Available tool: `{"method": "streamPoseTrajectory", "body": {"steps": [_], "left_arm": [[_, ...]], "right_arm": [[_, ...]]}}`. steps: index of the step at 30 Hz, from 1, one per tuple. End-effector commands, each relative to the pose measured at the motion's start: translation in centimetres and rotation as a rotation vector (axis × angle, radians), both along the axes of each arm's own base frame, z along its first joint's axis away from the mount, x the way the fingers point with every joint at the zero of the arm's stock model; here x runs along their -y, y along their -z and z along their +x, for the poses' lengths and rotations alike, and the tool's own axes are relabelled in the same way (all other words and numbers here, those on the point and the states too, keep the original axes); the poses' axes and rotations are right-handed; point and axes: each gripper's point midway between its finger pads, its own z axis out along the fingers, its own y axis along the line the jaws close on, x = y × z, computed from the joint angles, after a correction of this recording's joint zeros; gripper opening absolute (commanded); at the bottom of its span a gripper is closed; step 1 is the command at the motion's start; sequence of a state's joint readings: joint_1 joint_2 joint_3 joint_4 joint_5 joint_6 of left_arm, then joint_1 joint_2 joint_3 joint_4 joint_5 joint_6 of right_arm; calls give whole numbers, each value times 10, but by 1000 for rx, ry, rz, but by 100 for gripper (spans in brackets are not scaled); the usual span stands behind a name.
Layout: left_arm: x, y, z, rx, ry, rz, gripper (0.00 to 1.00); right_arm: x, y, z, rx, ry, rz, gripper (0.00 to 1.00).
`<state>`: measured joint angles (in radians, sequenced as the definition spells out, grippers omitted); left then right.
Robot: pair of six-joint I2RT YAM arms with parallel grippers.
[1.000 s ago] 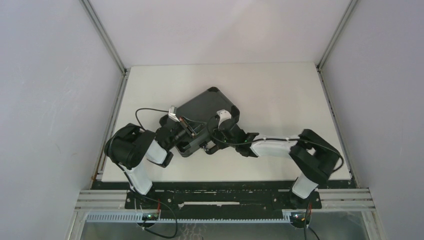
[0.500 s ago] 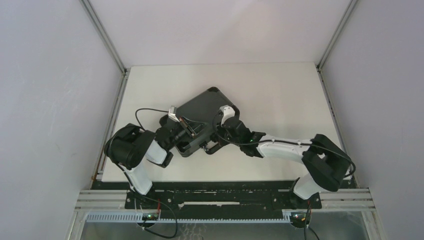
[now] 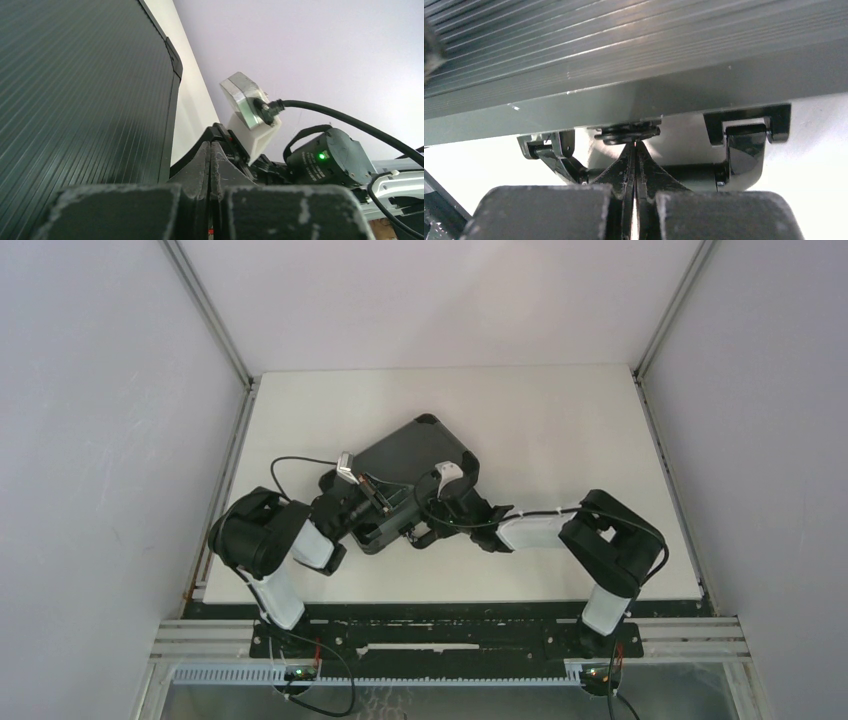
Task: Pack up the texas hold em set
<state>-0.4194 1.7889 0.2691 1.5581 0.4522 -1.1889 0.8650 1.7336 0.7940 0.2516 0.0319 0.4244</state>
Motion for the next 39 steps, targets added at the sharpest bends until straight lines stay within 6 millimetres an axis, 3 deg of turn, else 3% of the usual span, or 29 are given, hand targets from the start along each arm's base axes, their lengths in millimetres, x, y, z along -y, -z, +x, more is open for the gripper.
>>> {"method": "streamPoseTrajectory", "body": {"steps": [1,3,6,9,10,12,13,14,15,16,17,18,20,23,27,39], "left_arm": [[-17,111,-86,-354,147,224,0],[-17,104,-86,-322,145,220,0],[-14,87,-87,-256,152,212,0],[-9,65,-89,-186,179,193,1],[-7,53,-90,-154,190,175,4],[-6,32,-89,-92,199,165,17],[-5,22,-88,-65,197,183,28],[-8,16,-83,-35,176,235,40],[-7,0,-78,48,130,324,52],[-18,-4,-73,68,63,461,65],[-32,-22,-63,127,-34,583,77],[-44,-40,-61,157,-106,621,84],[-48,-81,-62,239,-165,521,99],[-64,-107,-59,248,-246,546,100],[-75,-120,-55,230,-304,578,100],[-84,-120,-58,203,-329,599,100]], "right_arm": [[1,-53,6,144,17,14,0],[5,-89,1,205,14,53,0],[19,-128,-4,267,27,100,0],[41,-146,-4,298,67,115,0],[50,-147,-2,299,88,118,8],[67,-142,2,284,132,117,29],[74,-140,4,278,148,123,44],[81,-135,4,270,163,125,53],[87,-134,4,267,174,133,57],[93,-128,3,256,184,133,60],[96,-128,1,255,192,143,61],[98,-126,0,253,197,148,62],[100,-123,-5,246,198,160,63],[100,-120,-13,234,190,184,63],[102,-115,-23,232,176,169,63],[122,-108,-37,242,206,175,63]]}}
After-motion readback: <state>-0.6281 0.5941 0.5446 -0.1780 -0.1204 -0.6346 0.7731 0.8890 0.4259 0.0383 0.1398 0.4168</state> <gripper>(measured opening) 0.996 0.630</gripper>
